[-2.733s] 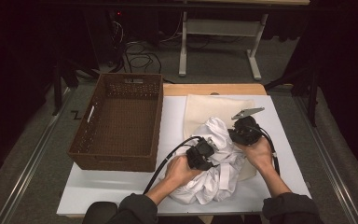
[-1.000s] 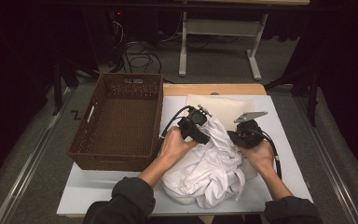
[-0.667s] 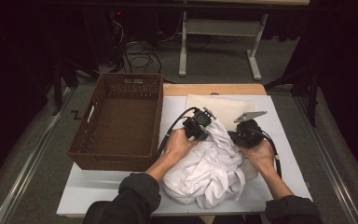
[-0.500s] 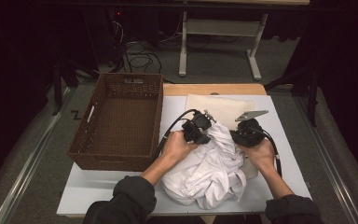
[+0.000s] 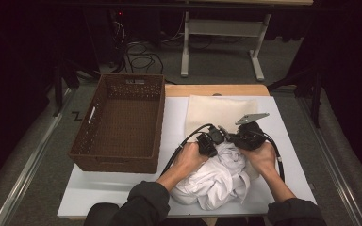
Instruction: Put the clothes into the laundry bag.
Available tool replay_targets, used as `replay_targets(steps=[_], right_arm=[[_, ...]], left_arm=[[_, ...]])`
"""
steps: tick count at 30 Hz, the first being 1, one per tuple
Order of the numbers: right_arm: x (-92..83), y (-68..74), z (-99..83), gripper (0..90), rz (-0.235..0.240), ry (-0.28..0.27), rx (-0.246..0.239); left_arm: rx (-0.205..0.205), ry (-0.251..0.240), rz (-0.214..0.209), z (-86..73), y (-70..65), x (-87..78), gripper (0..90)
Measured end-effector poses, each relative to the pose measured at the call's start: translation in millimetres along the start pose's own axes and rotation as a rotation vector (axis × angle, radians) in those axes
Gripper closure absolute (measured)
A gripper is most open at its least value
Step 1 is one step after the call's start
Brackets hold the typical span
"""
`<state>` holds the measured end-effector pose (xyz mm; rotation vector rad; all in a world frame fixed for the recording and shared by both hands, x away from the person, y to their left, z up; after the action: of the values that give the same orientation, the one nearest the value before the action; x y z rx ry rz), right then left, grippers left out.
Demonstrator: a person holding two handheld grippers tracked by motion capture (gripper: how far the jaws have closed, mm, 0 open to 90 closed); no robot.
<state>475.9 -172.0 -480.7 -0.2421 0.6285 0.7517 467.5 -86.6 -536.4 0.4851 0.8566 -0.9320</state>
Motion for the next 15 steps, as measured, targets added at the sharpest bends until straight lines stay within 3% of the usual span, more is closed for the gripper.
replay_targets(steps=[1, 4, 8, 11, 15], right_arm=[[0.6, -0.8, 0.7, 88.9, -0.001, -0.014, 0.004], [-1.8, -3.7, 0.4, 88.8, -0.004, -0.027, 0.013], [-4.6, -6.0, -0.6, 88.8, -0.011, -0.026, 0.022], [-3.4, -6.6, -1.0, 88.7, -0.015, -0.03, 0.01], [-3.7, -4.5, -0.3, 88.7, -0.017, -0.027, 0.019]], left_arm=[[0.015, -0.013, 0.009, 0.0, -1.4, -5.9, 86.3], [0.0, -0.041, -0.003, 0.6, -3.8, -21.0, 72.0], [0.004, -0.077, 0.06, 3.4, -3.9, -52.3, 48.4], [-0.027, -0.138, 0.061, 7.6, -3.6, -74.4, 41.7], [-0.048, -0.18, 0.079, 14.1, 5.3, -83.3, 38.5]])
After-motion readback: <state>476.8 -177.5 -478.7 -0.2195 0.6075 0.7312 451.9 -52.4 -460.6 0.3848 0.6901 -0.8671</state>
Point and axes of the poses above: each handheld gripper's, and its own axes: x roughly forward along the jaws, z roughly out of its top, y roughly to its left, the point moved 8 cm from there along x, roughly forward along the jaws, and after that the axes turned 11 degrees about -y, right-handed, at the moved point
